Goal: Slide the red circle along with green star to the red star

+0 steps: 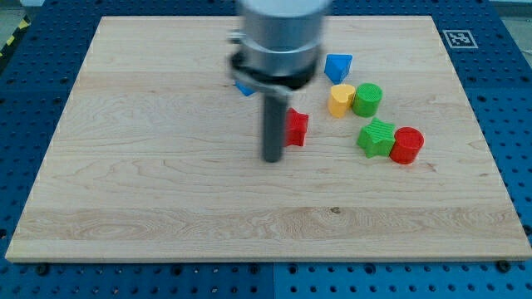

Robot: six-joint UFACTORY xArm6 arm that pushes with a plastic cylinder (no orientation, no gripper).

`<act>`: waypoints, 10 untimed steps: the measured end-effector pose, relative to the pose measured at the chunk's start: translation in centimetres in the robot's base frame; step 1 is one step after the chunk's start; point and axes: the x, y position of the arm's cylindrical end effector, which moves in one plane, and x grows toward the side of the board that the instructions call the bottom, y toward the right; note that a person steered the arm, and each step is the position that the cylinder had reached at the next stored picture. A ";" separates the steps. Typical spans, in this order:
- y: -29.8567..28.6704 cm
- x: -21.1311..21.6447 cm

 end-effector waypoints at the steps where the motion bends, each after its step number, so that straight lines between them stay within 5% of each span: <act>1: -4.1 -4.5; 3: 16.7 -3.2; 6: 11.7 -3.7; 7: 11.8 8.1; 8: 25.7 12.5; 9: 37.9 8.7; 10: 38.1 6.6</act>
